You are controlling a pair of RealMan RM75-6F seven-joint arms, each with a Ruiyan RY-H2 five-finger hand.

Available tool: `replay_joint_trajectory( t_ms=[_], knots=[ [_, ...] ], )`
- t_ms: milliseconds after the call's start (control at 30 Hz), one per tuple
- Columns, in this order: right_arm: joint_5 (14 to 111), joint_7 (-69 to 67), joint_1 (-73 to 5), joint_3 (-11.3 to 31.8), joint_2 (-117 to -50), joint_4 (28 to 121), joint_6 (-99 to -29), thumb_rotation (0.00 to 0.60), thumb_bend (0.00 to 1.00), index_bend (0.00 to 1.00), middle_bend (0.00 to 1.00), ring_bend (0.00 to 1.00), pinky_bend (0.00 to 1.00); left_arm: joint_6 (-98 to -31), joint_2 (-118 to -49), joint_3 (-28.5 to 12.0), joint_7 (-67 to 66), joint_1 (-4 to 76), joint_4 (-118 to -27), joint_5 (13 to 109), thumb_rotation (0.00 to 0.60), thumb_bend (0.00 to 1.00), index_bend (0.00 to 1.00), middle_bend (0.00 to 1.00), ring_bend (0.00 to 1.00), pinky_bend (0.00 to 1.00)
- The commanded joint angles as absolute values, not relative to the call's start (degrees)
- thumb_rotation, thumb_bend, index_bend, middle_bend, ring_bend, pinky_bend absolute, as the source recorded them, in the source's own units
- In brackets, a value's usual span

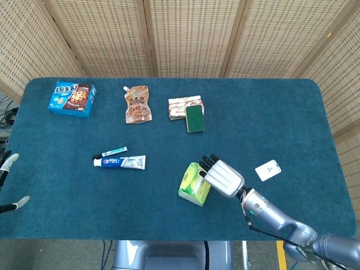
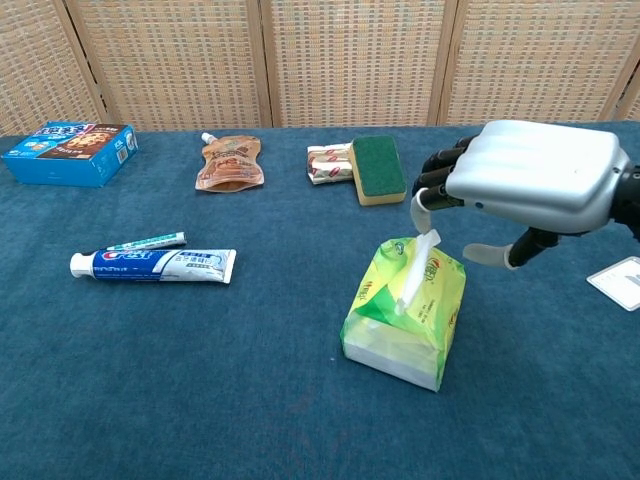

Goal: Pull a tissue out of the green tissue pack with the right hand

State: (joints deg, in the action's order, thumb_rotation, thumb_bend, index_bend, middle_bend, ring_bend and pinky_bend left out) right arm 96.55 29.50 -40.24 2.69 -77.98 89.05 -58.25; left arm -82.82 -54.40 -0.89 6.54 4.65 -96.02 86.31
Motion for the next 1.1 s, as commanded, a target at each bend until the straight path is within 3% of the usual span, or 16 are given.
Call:
replay_joint_trajectory(
  t_ms=[33,300,533,700,900,1100],
  knots=[
    [96.92,28.95,-40.29,2.35,-78.50,88.58,-58.31,0.600,0.44,0.36,0.31,0.24,0.33,-82.73,-54.45,-0.87,6.52,4.65,-95.92,86.23,0.600,0.00,0.00,0.00,0.00,0.00],
    [97.23,25.19,-40.77,1.78,-81.48,86.42,-58.25,0.600,0.46,0.38,0.33,0.27,0.36,-82.58,-54.44,-0.98,7.02,4.77,-95.63,86.03,0.600,0.00,0.00,0.00,0.00,0.00],
    [97.78,21.32,-41.26,2.07,-85.07,81.69,-59.81,0.600,0.64,0.60,0.55,0.47,0.53,-82.57,-54.32,-0.96,7.59,4.75,-95.45,86.03,0.600,0.00,0.00,0.00,0.00,0.00],
    [99.74,15.90,-41.26,2.35,-86.11,79.00,-63.76,0.600,0.72,0.64,0.59,0.51,0.57,-82.28,-54.24,-0.98,7.42,4.92,-95.69,85.94,0.600,0.00,0.00,0.00,0.00,0.00],
    [101.06,12.21,-41.64,4.55,-82.30,81.98,-68.31,0.600,0.75,0.64,0.59,0.51,0.57,-82.39,-54.13,-1.08,7.42,4.90,-96.04,85.77,0.600,0.00,0.00,0.00,0.00,0.00],
    [98.60,12.85,-42.18,10.20,-75.98,88.16,-71.05,0.600,0.75,0.64,0.60,0.51,0.57,-82.61,-54.04,-0.88,7.45,4.78,-96.17,86.17,0.600,0.00,0.00,0.00,0.00,0.00]
  ],
)
